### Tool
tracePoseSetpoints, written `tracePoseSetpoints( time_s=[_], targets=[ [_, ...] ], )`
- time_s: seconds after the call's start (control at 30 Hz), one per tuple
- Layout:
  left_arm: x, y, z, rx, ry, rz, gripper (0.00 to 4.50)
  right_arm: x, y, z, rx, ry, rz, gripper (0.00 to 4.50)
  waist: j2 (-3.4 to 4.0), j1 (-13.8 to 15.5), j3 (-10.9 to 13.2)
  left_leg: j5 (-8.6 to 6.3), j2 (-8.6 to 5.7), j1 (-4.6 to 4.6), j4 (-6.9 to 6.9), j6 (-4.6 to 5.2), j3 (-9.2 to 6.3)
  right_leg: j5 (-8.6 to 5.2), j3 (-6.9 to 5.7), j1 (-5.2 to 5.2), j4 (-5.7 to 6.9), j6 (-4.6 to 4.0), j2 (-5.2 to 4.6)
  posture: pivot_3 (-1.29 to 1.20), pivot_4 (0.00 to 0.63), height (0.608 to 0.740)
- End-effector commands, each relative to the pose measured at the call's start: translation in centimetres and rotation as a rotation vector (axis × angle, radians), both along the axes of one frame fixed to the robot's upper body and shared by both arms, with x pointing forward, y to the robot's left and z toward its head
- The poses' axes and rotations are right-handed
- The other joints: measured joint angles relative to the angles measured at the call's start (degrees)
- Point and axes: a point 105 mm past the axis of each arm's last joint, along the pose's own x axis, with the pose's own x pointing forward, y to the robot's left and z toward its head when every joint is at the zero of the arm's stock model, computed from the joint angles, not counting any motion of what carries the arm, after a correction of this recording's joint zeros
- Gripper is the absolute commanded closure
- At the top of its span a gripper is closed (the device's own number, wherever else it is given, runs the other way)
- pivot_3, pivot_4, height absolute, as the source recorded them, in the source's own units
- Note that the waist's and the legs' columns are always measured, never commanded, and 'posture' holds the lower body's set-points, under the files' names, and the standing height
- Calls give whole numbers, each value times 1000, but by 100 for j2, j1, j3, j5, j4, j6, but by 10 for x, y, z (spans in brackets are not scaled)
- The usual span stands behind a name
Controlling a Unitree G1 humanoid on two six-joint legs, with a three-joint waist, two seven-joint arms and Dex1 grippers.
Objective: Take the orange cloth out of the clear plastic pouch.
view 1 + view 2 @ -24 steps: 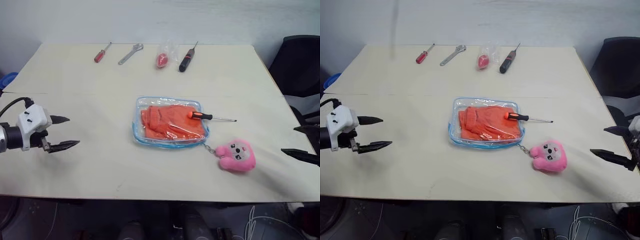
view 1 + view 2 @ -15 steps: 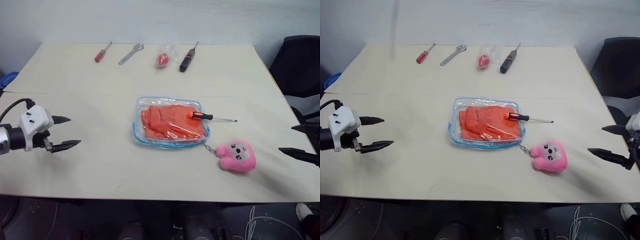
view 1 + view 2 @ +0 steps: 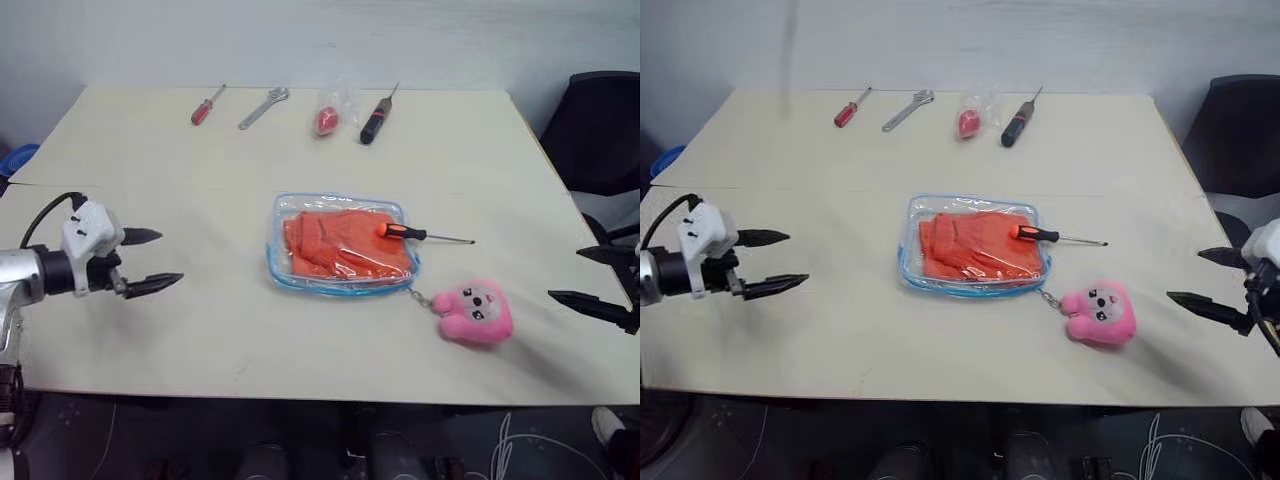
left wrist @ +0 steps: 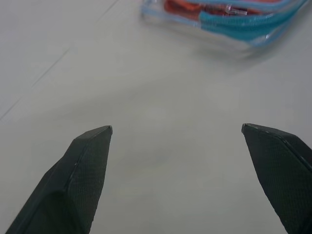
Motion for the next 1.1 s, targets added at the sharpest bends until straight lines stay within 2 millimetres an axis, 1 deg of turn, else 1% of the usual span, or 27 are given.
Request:
tracePoseSetpoints(
  time_s=[0.03, 0.1, 0.17, 0.27, 0.3, 0.4, 0.5, 0.53, 0.6, 0.7, 0.77, 0.87, 0.9, 0.93, 1.03, 1.1],
  targets=[
    [-1, -25, 16, -69, -20, -79, 19, 2, 12, 17, 21, -59, 32, 0, 0, 0, 0, 0, 0, -1, 0, 0, 0, 0, -1, 0, 0, 0, 0, 0, 150, 740],
    [-1, -46, 22, -118, -9, -148, 19, 7, 24, 23, 29, -77, 68, 0, 0, 2, 0, 1, 0, -3, 2, -2, 0, 0, 0, 1, 0, 0, 1, 0, 150, 740],
    [-1, -59, 26, -142, -2, -192, 19, 12, 32, 29, 38, -93, 90, 0, -1, -9, 0, 2, -2, -4, 6, -3, 1, 0, 2, 4, -1, 0, 1, 0, 150, 740],
    [2, -104, 35, -184, 8, -327, 19, 36, 62, 38, 17, -155, 157, 0, -2, -25, 1, 5, -2, 0, 8, -10, 6, 0, 9, 6, 2, 0, 7, 0, 150, 740],
    [3, -116, 38, -188, 9, -361, 19, 43, 71, 39, 6, -167, 178, 0, -4, -24, 2, 6, -3, 4, 9, -12, 12, 0, 13, 6, 4, 0, 9, 0, 150, 740],
    [5, -144, 48, -200, -2, -442, 19, 70, 94, 36, -25, -193, 212, 0, -8, -26, 4, 11, -2, 7, 15, -21, 32, 0, 21, 7, 27, -1, 15, 0, 150, 740],
    [10, -160, 51, -175, -34, -481, 19, 97, 113, 26, -74, -206, 212, 0, -8, -37, 5, 15, 1, 5, 18, -27, 67, -3, 22, 1, 40, -7, 19, 0, 150, 740],
    [11, -164, 51, -170, -41, -487, 19, 103, 118, 22, -93, -211, 221, 0, -8, -28, 5, 16, 0, 5, 19, -28, 67, -4, 22, 1, 42, -8, 19, 0, 150, 740],
    [12, -172, 51, -162, -53, -509, 19, 121, 125, 10, -143, -223, 197, 0, -8, -30, 5, 17, 3, 5, 21, -30, 64, -6, 18, -3, 42, -11, 20, 0, 150, 740],
    [14, -177, 48, -154, -68, -521, 19, 141, 132, -6, -178, -214, 174, 0, -7, -37, 5, 17, 5, 4, 30, -29, 64, -6, 17, -4, 45, -11, 19, 0, 150, 740],
    [15, -178, 47, -147, -77, -521, 19, 150, 137, -17, -202, -196, 190, 0, -7, -36, 5, 18, 6, 4, 42, -29, 62, -6, 15, -16, 50, -12, 17, 0, 150, 740],
    [15, -178, 46, -142, -82, -521, 19, 158, 143, -27, -213, -174, 214, 0, -6, -43, 5, 18, 6, -24, 64, -29, 61, -6, 11, -39, 60, -12, 12, 0, 150, 740],
    [15, -177, 45, -141, -84, -519, 19, 160, 144, -30, -218, -167, 219, 0, -7, -55, 5, 17, 6, -43, 78, -28, 60, -5, 9, -57, 67, -13, 10, 0, 150, 740],
    [15, -176, 45, -138, -88, -516, 19, 163, 145, -32, -221, -162, 220, 0, -7, -69, 5, 18, 4, -83, 98, -28, 60, -5, 8, -91, 84, -13, 3, 0, 150, 740],
    [16, -174, 44, -135, -94, -504, 0, 170, 147, -36, -207, -150, 223, 595, -7, -141, 5, 18, 3, -94, 102, -27, 57, -3, 2, -102, 90, -14, 1, 0, 150, 740],
    [16, -173, 42, -130, -94, -500, 0, 172, 148, -37, -202, -144, 225, 1302, -7, -162, 5, 19, 3, -92, 102, -26, 54, -3, 2, -99, 90, -14, 0, 0, 150, 740]
  ],
)
